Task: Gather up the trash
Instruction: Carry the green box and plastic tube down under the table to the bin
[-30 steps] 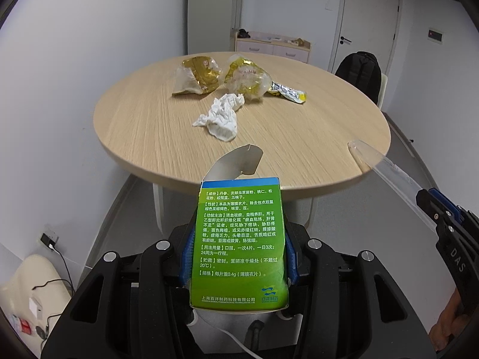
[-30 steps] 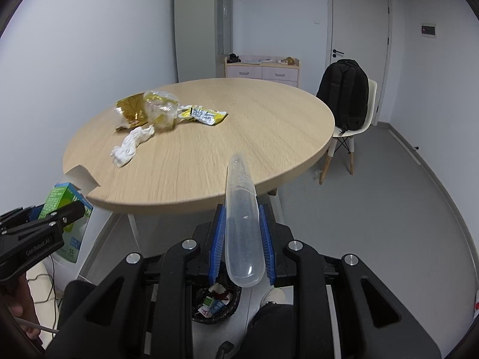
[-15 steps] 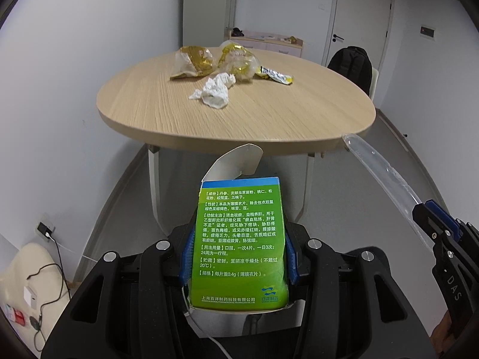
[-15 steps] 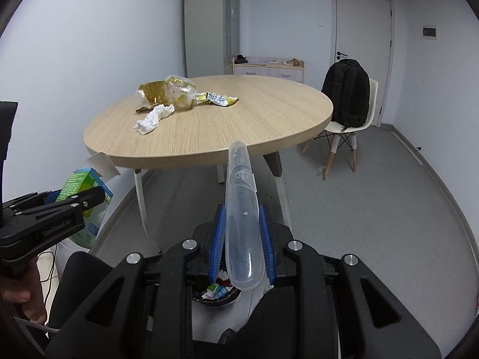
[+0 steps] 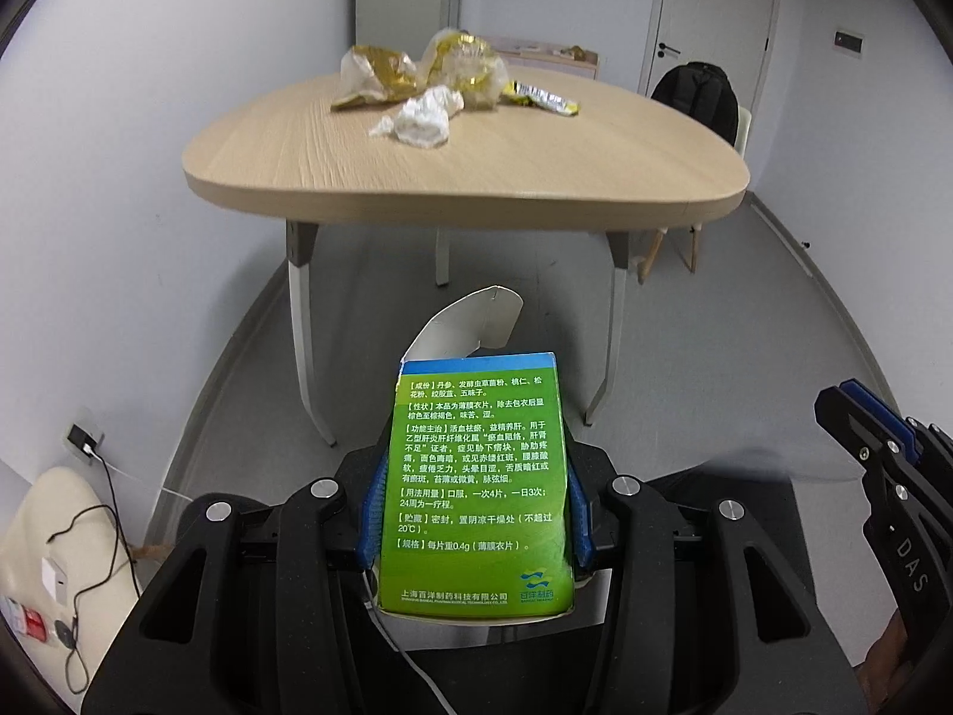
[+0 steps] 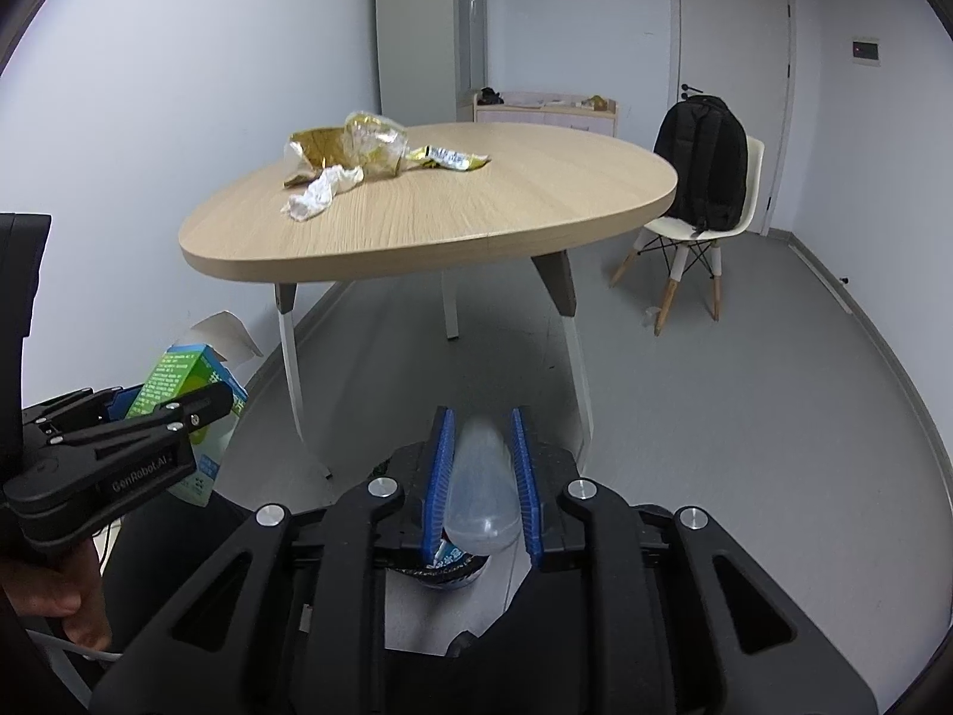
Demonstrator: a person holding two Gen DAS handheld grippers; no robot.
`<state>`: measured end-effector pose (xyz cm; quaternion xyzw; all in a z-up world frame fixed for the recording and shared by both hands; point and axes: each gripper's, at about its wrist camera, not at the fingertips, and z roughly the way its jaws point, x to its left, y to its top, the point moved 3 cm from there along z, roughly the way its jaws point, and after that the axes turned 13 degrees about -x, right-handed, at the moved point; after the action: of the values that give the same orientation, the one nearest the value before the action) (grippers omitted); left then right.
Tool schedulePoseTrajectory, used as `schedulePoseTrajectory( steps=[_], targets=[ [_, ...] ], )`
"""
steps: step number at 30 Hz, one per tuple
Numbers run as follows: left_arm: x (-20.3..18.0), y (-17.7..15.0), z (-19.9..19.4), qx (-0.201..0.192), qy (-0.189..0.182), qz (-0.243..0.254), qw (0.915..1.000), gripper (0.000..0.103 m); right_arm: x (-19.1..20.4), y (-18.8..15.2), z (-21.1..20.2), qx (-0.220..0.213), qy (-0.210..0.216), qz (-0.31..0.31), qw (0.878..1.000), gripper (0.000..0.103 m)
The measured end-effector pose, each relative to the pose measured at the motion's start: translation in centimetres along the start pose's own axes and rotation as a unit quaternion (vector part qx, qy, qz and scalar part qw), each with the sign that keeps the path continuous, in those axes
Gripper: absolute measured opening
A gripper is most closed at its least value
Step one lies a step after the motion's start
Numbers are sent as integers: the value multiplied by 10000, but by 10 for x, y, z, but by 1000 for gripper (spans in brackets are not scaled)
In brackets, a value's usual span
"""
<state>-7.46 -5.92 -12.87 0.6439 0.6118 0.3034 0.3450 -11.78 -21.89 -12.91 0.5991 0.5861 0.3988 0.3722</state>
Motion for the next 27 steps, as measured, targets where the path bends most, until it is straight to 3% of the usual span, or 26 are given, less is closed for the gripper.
schedulePoseTrajectory(
  steps=[14,27],
  targets=[
    [34,-49,81,610,103,-284,9977,45,25,-36,85,573,300,-52,9979,18],
    [52,-61,162,910,139,-260,9954,45,38,-59,171,873,337,-5,9956,18]
  ],
)
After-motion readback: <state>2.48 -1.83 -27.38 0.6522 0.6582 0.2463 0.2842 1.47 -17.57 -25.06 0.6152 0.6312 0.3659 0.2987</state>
